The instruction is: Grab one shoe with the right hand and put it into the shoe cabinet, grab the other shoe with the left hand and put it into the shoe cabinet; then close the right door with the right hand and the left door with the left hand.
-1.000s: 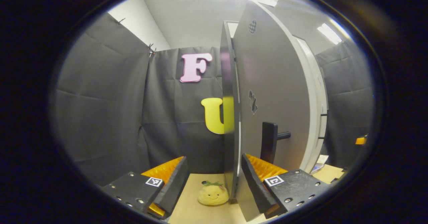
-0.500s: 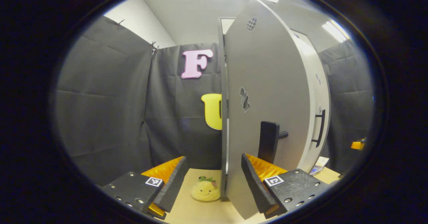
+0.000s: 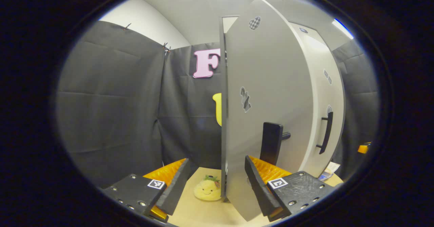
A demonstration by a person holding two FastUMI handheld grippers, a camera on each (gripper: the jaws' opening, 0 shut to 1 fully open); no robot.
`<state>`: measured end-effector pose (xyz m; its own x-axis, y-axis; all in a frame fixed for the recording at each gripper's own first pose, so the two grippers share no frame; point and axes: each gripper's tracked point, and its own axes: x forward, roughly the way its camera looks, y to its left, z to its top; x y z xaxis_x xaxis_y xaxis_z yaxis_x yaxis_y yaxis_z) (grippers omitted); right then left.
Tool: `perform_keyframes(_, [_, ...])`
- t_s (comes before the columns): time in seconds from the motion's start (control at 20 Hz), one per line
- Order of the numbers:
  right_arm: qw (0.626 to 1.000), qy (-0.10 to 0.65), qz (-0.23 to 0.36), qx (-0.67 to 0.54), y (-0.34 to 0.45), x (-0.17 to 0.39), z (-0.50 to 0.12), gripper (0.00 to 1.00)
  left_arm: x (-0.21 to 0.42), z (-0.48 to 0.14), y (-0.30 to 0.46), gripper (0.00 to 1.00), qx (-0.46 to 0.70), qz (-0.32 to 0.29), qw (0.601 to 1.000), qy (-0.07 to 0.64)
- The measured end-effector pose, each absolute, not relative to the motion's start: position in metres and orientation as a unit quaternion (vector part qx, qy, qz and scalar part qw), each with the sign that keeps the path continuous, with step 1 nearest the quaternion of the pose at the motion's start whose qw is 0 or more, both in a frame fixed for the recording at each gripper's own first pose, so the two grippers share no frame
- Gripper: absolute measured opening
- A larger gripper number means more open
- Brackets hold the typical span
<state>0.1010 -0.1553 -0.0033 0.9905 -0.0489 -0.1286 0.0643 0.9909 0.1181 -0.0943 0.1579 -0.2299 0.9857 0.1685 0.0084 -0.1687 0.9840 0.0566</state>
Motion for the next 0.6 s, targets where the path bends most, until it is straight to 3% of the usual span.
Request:
perform_keyframes(0.15, [0.995, 0.063, -0.022, 0.073, -0.177, 0.107, -0.006, 0.98, -0.080, -0.238, 0.119, 0.93, 0.009, 0.078, 0.997, -0.003])
perform_keyframes(0.2, [0.995, 0.062, -0.021, 0.078, -0.184, 0.110, -0.006, 0.92, -0.075, -0.243, 0.105, 0.93, -0.007, 0.075, 0.997, -0.001])
perform_keyframes(0.25, [0.995, 0.062, -0.019, 0.082, -0.190, 0.113, -0.006, 0.98, -0.073, -0.248, 0.089, 0.93, -0.024, 0.069, 0.997, -0.001])
perform_keyframes(0.6, [0.997, 0.062, -0.006, 0.046, -0.218, 0.121, -0.009, 0.98, -0.105, -0.266, 0.037, 0.93, -0.004, 0.054, 0.999, 0.007])
